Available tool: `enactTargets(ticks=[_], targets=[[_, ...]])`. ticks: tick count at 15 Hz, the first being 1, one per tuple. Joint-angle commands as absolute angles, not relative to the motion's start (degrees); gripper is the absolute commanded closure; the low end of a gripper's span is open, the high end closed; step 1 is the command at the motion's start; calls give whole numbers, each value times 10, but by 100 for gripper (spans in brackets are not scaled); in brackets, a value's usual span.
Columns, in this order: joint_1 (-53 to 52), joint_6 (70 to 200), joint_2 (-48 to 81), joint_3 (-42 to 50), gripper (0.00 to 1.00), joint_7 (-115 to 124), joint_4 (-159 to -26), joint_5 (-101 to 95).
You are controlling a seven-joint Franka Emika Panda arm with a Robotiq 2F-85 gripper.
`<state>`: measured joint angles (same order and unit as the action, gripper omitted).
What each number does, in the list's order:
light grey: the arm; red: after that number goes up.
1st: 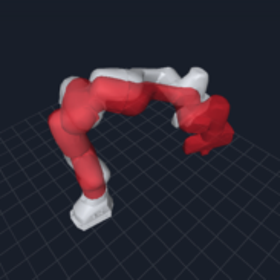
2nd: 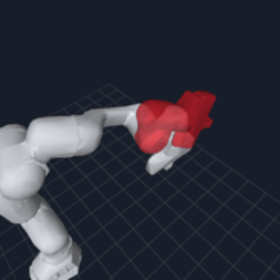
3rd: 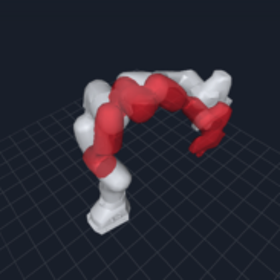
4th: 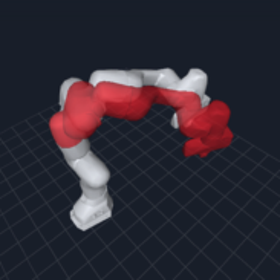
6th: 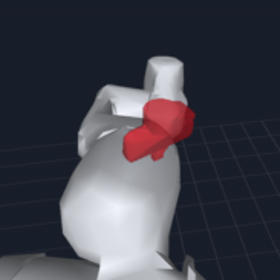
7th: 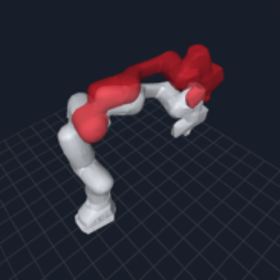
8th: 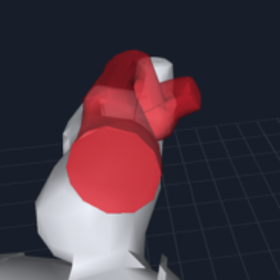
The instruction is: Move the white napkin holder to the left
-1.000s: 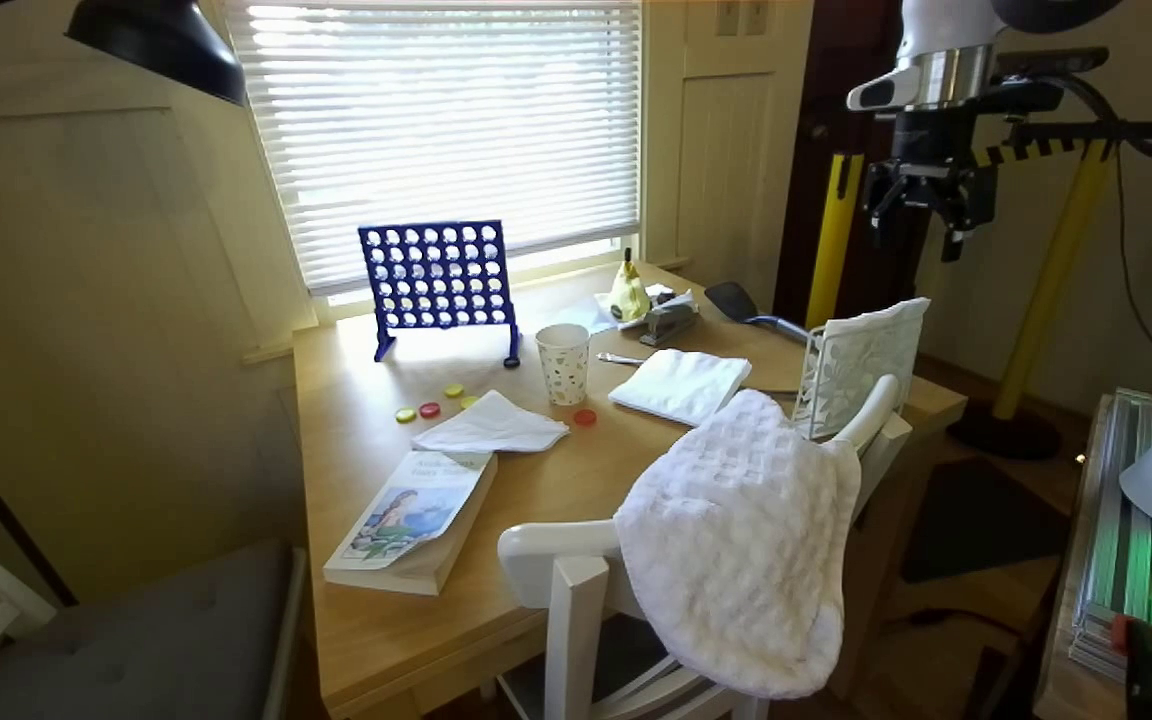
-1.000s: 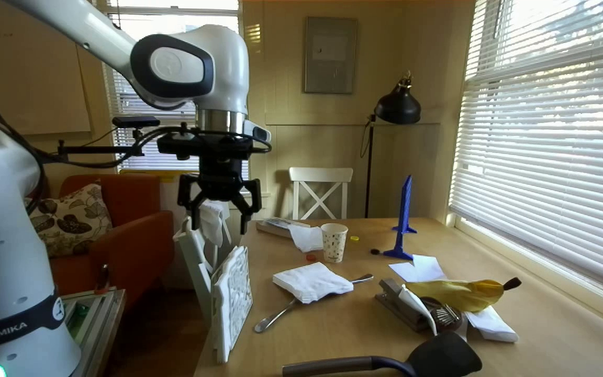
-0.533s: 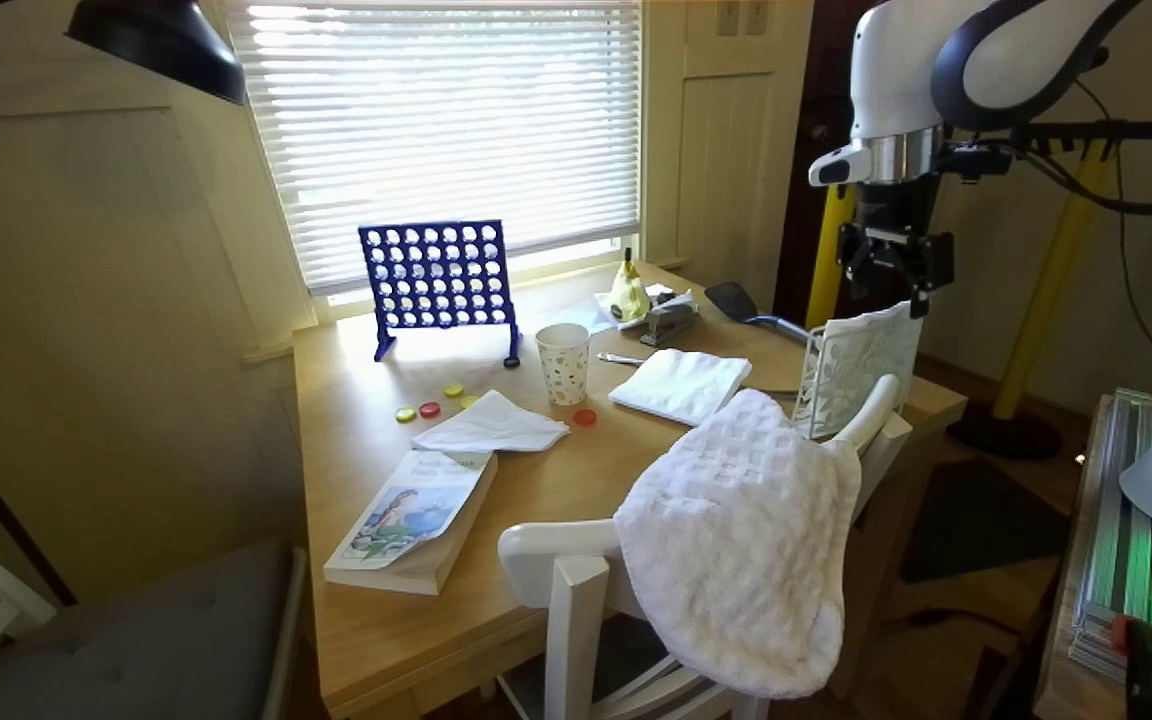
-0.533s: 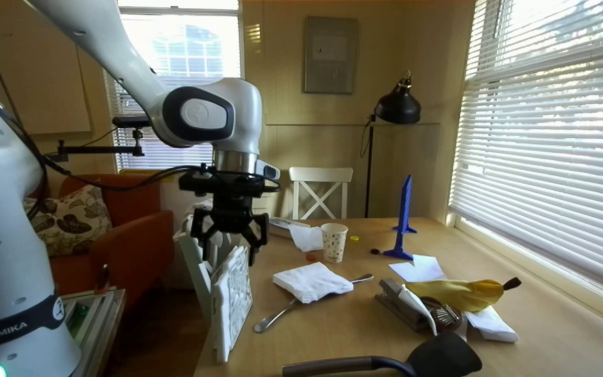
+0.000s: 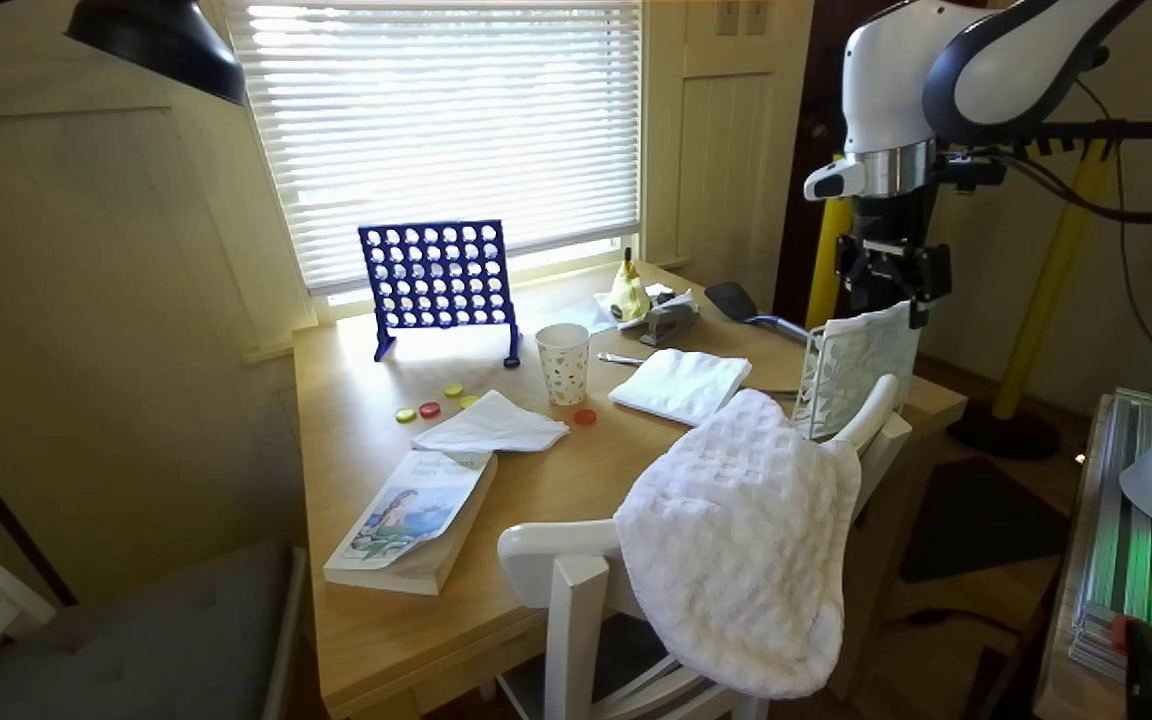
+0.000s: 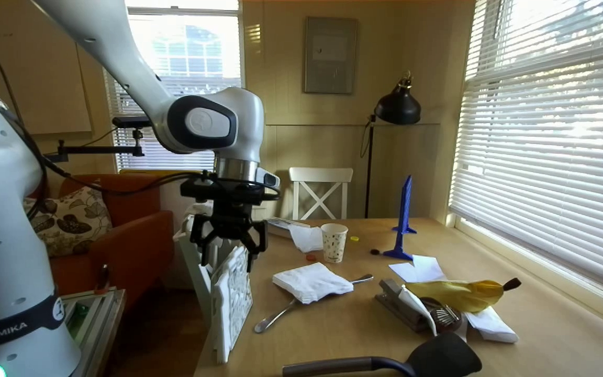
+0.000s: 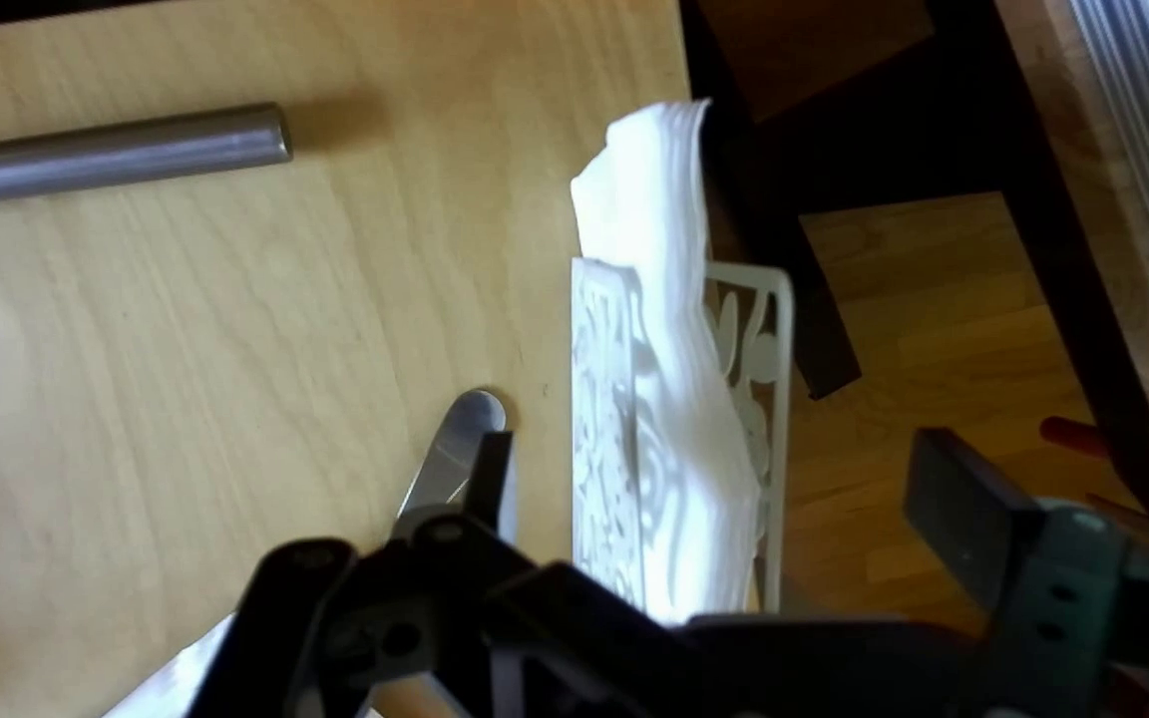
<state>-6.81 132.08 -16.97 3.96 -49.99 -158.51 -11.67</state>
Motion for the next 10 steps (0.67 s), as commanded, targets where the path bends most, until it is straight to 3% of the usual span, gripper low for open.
enactTargets(ticks=[1,3,4,6,10], targets=[[-67,1330,-135,33,0,-513,-1579,-106],[-67,1335,-119,31,0,-517,-1578,-103],[-65,1341,-112,27,25,-512,-1577,-110],[-65,1349,-103,20,34,-508,-1578,-117],[-64,1360,-91,6,63,-502,-1576,-123]])
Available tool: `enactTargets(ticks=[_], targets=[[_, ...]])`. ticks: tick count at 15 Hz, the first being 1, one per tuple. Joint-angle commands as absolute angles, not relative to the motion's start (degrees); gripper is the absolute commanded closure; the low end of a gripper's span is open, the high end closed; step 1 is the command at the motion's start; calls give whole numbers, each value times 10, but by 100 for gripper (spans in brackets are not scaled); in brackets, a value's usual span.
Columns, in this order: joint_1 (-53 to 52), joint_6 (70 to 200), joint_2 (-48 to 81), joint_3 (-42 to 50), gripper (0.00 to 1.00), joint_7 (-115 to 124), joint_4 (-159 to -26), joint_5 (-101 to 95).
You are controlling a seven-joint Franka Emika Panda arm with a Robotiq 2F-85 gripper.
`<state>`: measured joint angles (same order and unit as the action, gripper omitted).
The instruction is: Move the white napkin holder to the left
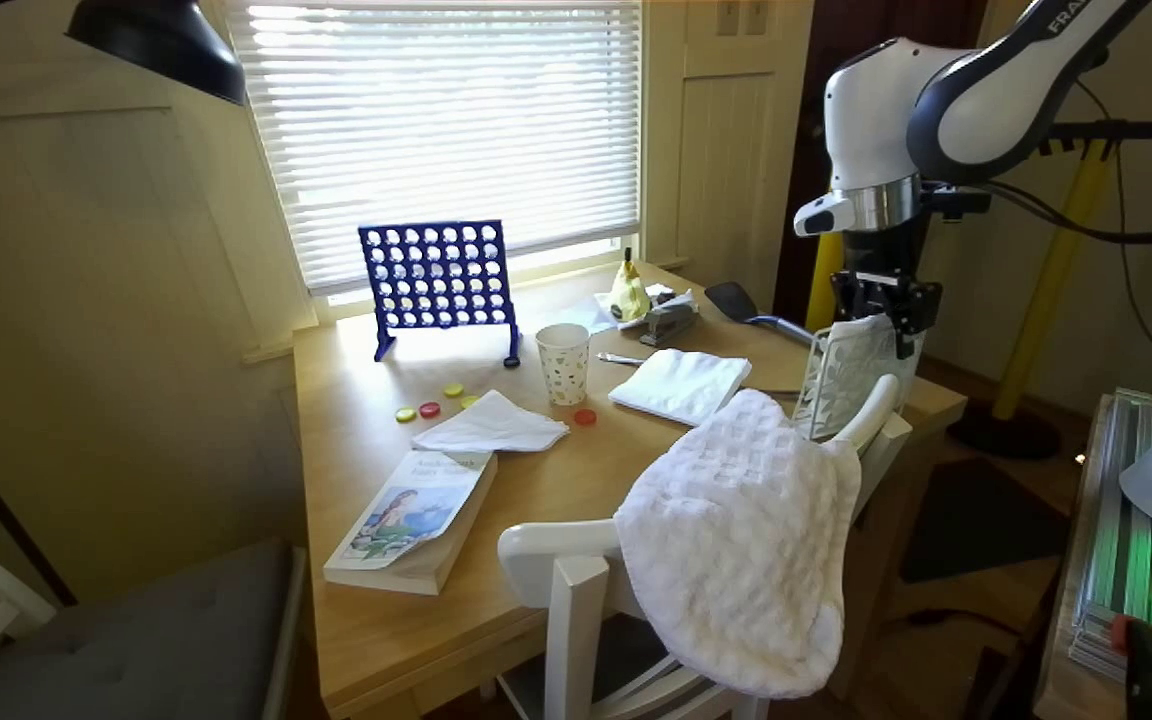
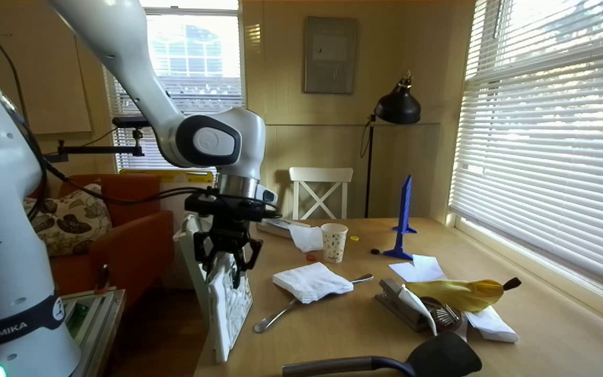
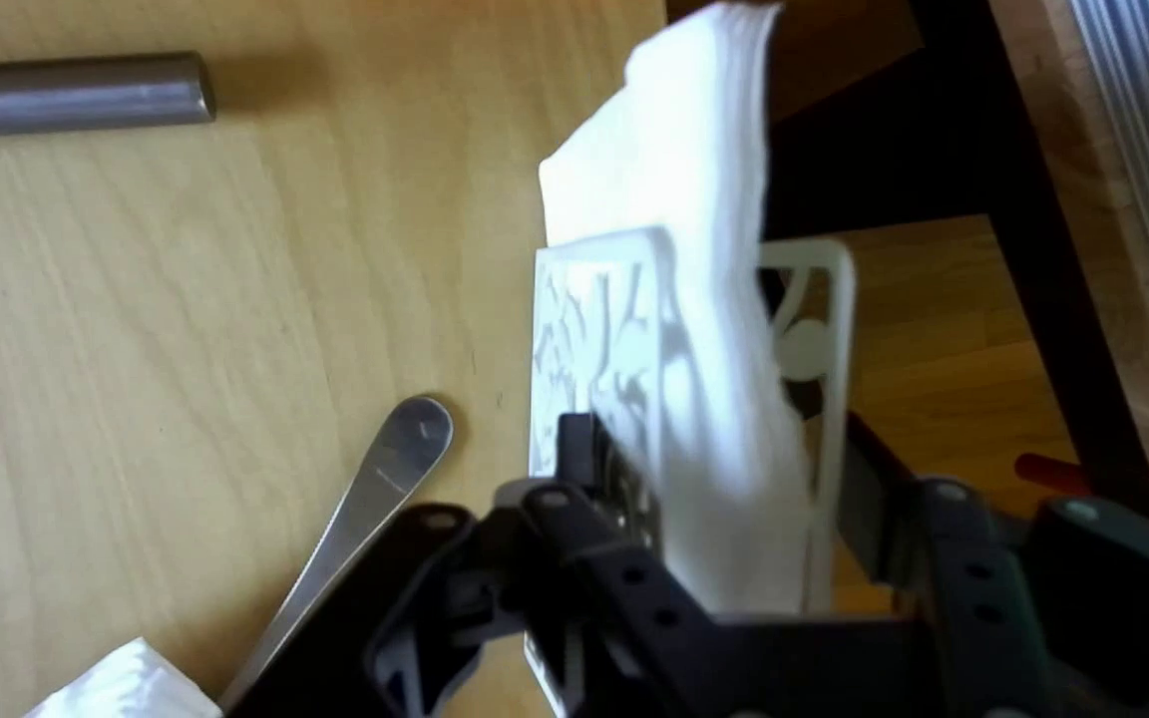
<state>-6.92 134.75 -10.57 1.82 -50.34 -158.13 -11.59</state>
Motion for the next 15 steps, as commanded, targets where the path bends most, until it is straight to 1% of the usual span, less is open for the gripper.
enactTargets(ticks=[1,2,4,6,8,9,11,14,15], targets=[[-64,1362,-90,4,70,-503,-1576,-123],[-63,1364,-89,2,78,-503,-1575,-124],[-62,1366,-93,0,91,-497,-1577,-126],[-64,1353,-112,-4,98,-496,-1578,-124],[-63,1341,-147,-14,95,-482,-1577,-149],[-61,1336,-166,-19,97,-476,-1576,-171],[-58,1337,-196,-26,96,-464,-1571,-210],[-54,1349,-254,-13,96,-454,-1572,-213],[-66,1328,-257,13,96,-500,-1552,-165]])
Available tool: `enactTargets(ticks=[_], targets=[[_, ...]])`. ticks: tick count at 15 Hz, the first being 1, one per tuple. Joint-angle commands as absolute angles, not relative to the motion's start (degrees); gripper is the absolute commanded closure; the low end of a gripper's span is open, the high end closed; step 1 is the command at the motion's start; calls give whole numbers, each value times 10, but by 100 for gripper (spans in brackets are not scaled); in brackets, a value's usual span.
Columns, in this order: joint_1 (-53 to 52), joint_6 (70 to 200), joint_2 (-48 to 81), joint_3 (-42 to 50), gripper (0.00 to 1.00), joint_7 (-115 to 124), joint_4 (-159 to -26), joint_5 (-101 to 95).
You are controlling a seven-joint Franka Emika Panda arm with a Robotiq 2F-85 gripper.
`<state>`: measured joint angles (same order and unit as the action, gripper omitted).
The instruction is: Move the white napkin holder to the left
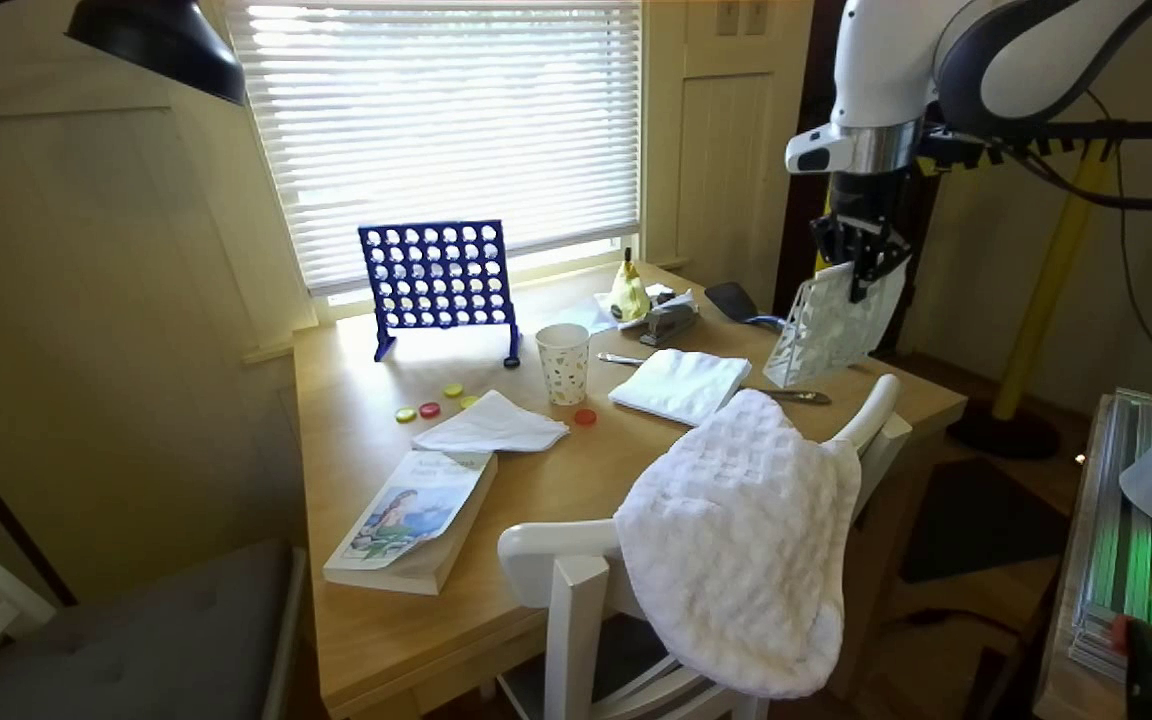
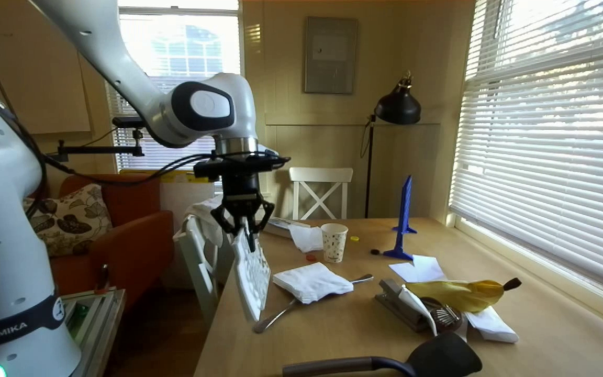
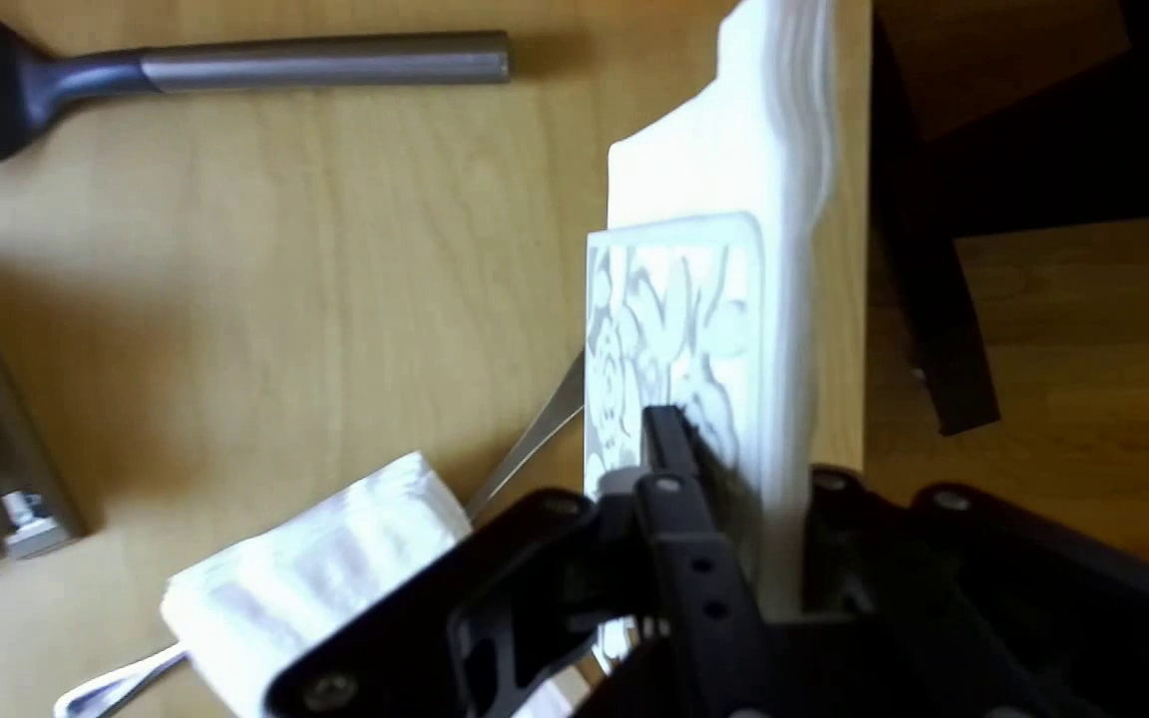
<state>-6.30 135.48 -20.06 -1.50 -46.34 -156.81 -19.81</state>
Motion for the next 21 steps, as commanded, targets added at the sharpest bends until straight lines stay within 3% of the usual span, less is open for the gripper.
enactTargets(ticks=[1,7,8,15,21], targets=[[-65,1351,-218,-7,83,-466,-1565,-192],[-64,1340,-246,12,83,-485,-1556,-181],[-64,1340,-246,12,96,-485,-1557,-180],[-1,1373,-150,33,96,-522,-1401,-280],[-29,1391,-66,86,96,-633,-1249,-74]])
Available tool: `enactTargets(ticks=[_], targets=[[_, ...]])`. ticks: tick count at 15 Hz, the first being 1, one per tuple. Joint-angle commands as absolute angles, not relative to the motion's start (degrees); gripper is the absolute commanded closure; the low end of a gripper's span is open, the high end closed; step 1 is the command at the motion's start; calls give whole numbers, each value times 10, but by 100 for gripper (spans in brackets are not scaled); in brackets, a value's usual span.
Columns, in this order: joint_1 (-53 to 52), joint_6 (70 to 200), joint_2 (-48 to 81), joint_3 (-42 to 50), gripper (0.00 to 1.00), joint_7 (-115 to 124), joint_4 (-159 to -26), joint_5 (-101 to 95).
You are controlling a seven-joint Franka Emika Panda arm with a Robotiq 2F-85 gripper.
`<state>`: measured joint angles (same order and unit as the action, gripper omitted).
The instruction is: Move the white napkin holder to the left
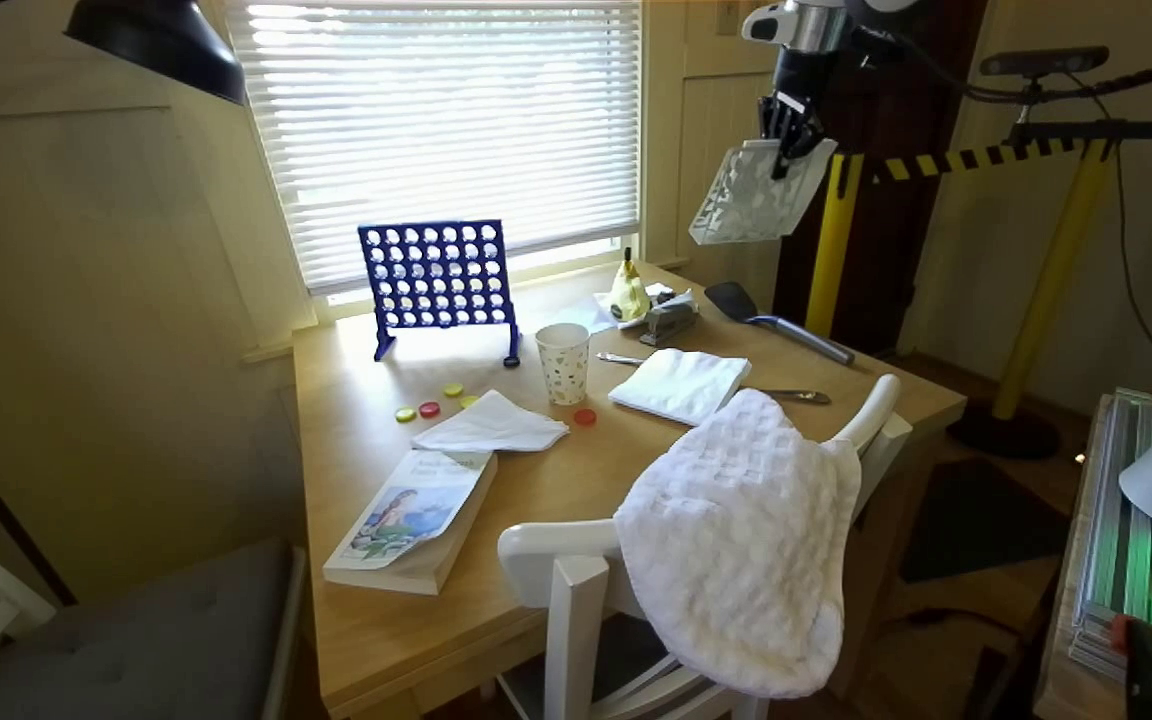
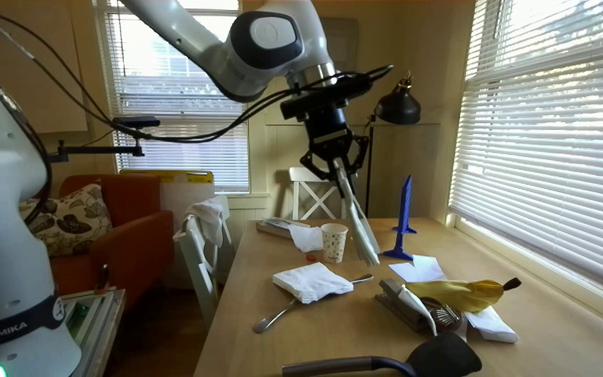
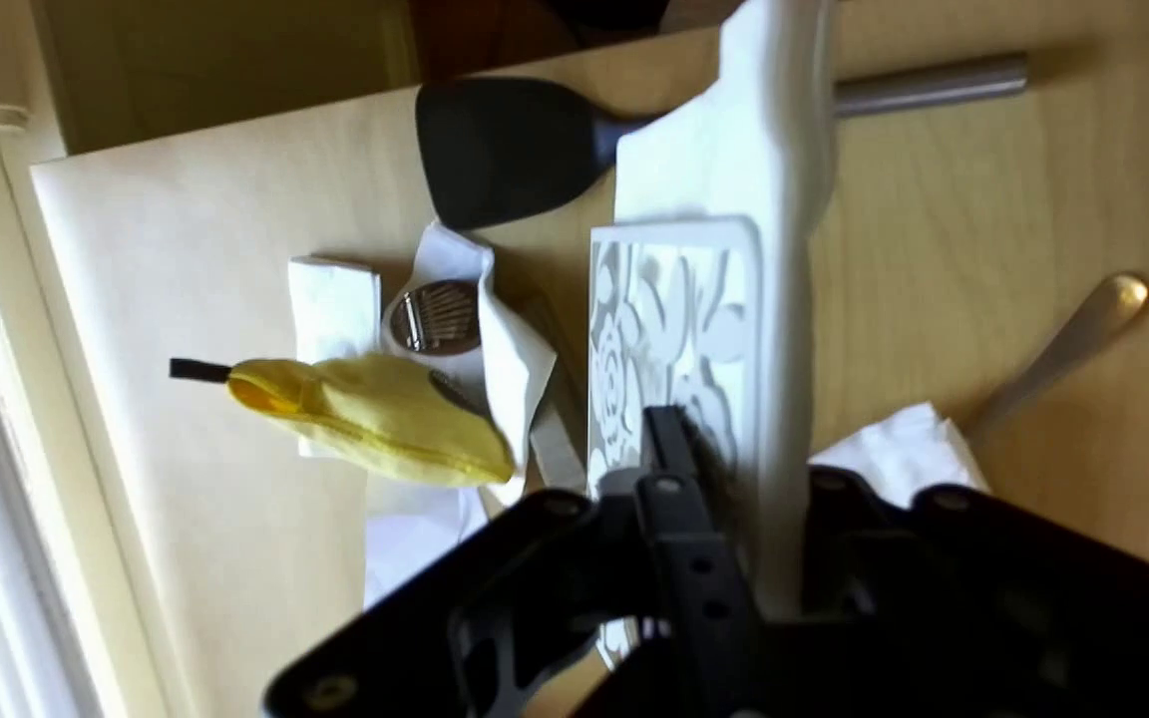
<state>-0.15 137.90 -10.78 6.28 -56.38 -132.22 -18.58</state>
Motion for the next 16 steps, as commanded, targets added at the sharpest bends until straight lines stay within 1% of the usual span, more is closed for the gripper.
enactTargets(ticks=[1,3,4,5,11,12,13,16], targets=[[-24,1389,-59,76,96,-659,-1230,-27],[-23,1369,-45,66,96,-676,-1189,26],[-9,1386,-64,60,96,-654,-1239,-17],[-9,1385,-60,57,83,-656,-1229,-11],[-6,1385,-56,56,83,-656,-1242,-12],[-6,1385,-56,56,96,-656,-1242,-12],[-10,1382,-34,57,96,-684,-1221,7],[-10,1294,28,51,96,-765,-1137,3]])
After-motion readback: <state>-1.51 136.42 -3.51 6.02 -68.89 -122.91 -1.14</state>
